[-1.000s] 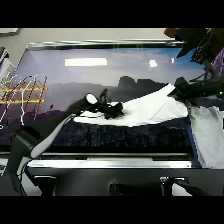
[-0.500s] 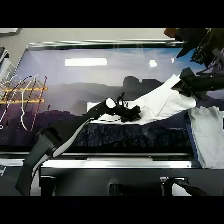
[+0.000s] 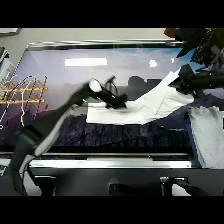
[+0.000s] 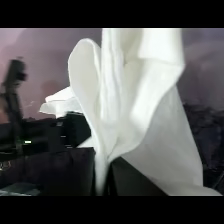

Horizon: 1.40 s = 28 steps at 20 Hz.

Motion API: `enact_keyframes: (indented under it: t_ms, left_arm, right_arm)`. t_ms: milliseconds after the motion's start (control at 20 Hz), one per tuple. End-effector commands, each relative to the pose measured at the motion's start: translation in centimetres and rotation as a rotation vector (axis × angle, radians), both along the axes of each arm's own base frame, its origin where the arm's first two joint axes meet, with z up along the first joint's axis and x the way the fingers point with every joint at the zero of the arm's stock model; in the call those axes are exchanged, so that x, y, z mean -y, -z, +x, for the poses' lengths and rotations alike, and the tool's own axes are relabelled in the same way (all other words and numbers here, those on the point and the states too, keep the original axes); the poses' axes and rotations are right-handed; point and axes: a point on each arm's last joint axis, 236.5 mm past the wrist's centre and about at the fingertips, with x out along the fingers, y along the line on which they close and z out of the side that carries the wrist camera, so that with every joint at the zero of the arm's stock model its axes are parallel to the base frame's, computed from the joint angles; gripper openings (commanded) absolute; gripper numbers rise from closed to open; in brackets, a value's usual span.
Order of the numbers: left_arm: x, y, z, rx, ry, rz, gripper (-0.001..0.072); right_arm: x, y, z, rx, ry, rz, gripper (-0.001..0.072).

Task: Fold the clothes and pants, and hang the long-sleeved shirts on hangers.

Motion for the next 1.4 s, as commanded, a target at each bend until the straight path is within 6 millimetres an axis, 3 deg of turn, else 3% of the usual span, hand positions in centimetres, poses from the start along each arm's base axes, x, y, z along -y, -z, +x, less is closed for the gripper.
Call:
enact_keyframes:
  t_ms: [0, 200, 300, 450, 550, 750, 1050, 1100, 1150, 1200, 1250, 1350]
  left_arm:
    - [-11.2, -5.8, 3.0, 0.171, -0.031, 0.228, 0.0011]
    - [-21.3, -13.5, 3.7, 0.274, -0.163, 0.324, 0.0012]
    - [-25.0, -16.2, 3.2, 0.287, -0.226, 0.334, 0.0013]
    - [-29.1, -18.8, 2.3, 0.3, -0.301, 0.344, 0.0013]
    - [-31.0, -19.8, 2.0, 0.305, -0.339, 0.35, 0.0013]
    - [-32.8, -20.0, 2.0, 0.305, -0.359, 0.362, 0.0013]
    - [-32.8, -20.0, 2.0, 0.31, -0.352, 0.364, 0.0012]
    - [-32.8, -20.0, 2.0, 0.31, -0.352, 0.364, 0.0012]
    - [-32.8, -20.0, 2.0, 0.31, -0.352, 0.364, 0.0012]
    - [-32.8, -20.0, 2.0, 0.31, -0.352, 0.364, 0.0012]
    - [-32.8, -20.0, 2.0, 0.31, -0.352, 0.364, 0.0013]
    - [-32.8, -20.0, 2.0, 0.308, -0.355, 0.364, 0.0013]
  right_arm:
    - [-3.4, -0.9, 0.8, 0.046, -0.031, 0.036, 0.0031]
    - [-11.6, 1.6, 1.2, 0.025, -0.15, 0.029, 0.0031]
    - [-16.1, 3.5, 1.4, 0.018, -0.207, 0.036, 0.0031]
    - [-22.1, 6.1, 2.0, 0.014, -0.239, 0.08, 0.0031]
    - [-25.1, 7.8, 2.2, -0.001, -0.247, 0.118, 0.0031]
    - [-27.7, 11.9, 2.2, -0.066, -0.251, 0.128, 0.0031]
    - [-28.4, 14.7, 2.7, -0.117, -0.231, 0.142, 0.0033]
    - [-28.5, 14.7, 2.7, -0.119, -0.228, 0.148, 0.0059]
    - [-28.6, 14.5, 2.7, -0.12, -0.226, 0.159, 0.0156]
    - [-28.9, 14.2, 2.6, -0.125, -0.228, 0.176, 0.0305]
    - [-29.3, 13.9, 2.1, -0.142, -0.238, 0.201, 0.0384]
    - [-30.6, 12.6, 0.7, -0.164, -0.287, 0.271, 0.0384]
